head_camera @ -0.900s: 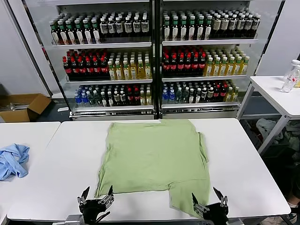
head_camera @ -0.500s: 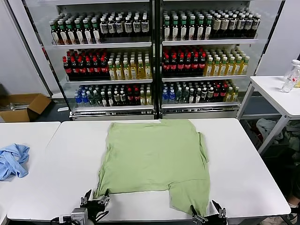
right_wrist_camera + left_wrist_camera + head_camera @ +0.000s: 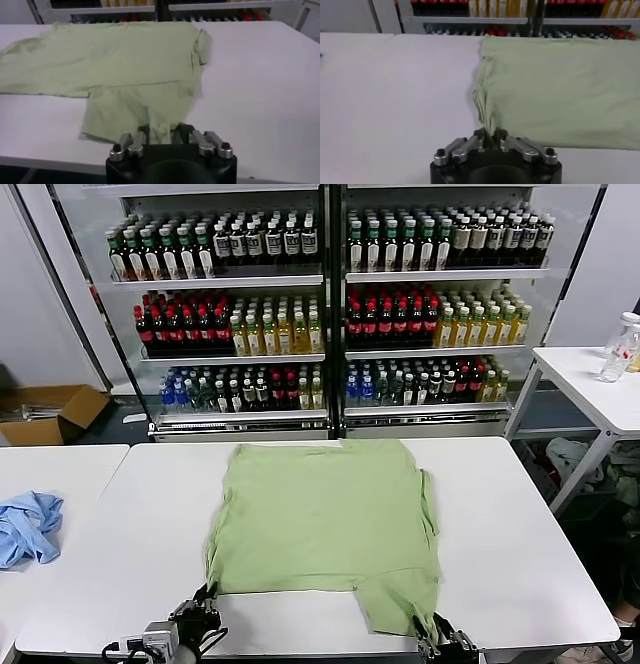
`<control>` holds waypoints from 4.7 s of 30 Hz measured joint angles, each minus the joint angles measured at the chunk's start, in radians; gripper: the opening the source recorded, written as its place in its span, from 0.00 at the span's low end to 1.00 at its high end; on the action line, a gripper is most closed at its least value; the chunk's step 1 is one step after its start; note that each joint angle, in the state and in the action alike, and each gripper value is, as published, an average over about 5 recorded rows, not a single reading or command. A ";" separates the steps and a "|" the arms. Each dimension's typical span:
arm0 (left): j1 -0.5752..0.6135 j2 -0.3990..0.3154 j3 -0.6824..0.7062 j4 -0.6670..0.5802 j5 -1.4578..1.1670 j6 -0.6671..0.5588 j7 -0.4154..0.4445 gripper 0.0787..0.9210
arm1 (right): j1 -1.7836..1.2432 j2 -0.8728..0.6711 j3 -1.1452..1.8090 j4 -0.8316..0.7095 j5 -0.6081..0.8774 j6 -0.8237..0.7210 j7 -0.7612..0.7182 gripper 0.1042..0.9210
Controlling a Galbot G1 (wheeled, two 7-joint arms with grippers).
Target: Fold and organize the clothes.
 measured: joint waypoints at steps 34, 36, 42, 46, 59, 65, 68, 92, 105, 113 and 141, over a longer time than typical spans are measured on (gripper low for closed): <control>-0.306 0.177 -0.005 0.130 -0.249 -0.084 0.066 0.01 | 0.706 -0.156 -0.155 -0.298 0.161 0.047 -0.005 0.08; -0.340 0.178 0.007 0.159 -0.249 -0.085 0.065 0.01 | 0.757 -0.151 -0.181 -0.333 0.154 0.039 -0.009 0.15; -0.400 0.178 0.040 0.212 -0.238 -0.085 0.072 0.09 | 0.856 -0.137 -0.242 -0.397 0.118 0.020 -0.025 0.35; -0.416 0.175 0.049 0.225 -0.222 -0.087 0.081 0.21 | 0.878 -0.141 -0.256 -0.411 0.096 0.006 -0.041 0.49; -0.402 0.171 0.052 0.265 -0.202 -0.091 0.075 0.66 | 0.785 -0.179 -0.205 -0.408 0.085 -0.052 -0.042 0.87; -0.426 0.170 0.073 0.316 -0.201 -0.085 0.070 0.79 | 0.776 -0.159 -0.208 -0.442 0.105 -0.084 -0.029 0.78; -0.436 0.171 0.082 0.337 -0.202 -0.085 0.070 0.71 | 0.781 -0.148 -0.216 -0.461 0.118 -0.094 -0.026 0.67; -0.382 0.158 0.058 0.307 -0.297 -0.079 0.103 0.02 | 0.690 -0.192 -0.201 -0.409 0.165 -0.060 -0.041 0.05; -0.135 0.128 -0.043 0.090 -0.276 -0.087 0.100 0.02 | 0.420 -0.255 -0.076 -0.183 0.116 -0.031 -0.047 0.07; 0.030 0.110 -0.086 -0.049 -0.200 -0.079 0.093 0.07 | 0.308 -0.268 -0.021 -0.090 0.056 -0.036 -0.049 0.31; -0.389 0.202 0.026 0.176 -0.258 -0.086 -0.034 0.88 | 1.081 -0.143 -0.326 -0.582 0.214 -0.100 0.010 0.88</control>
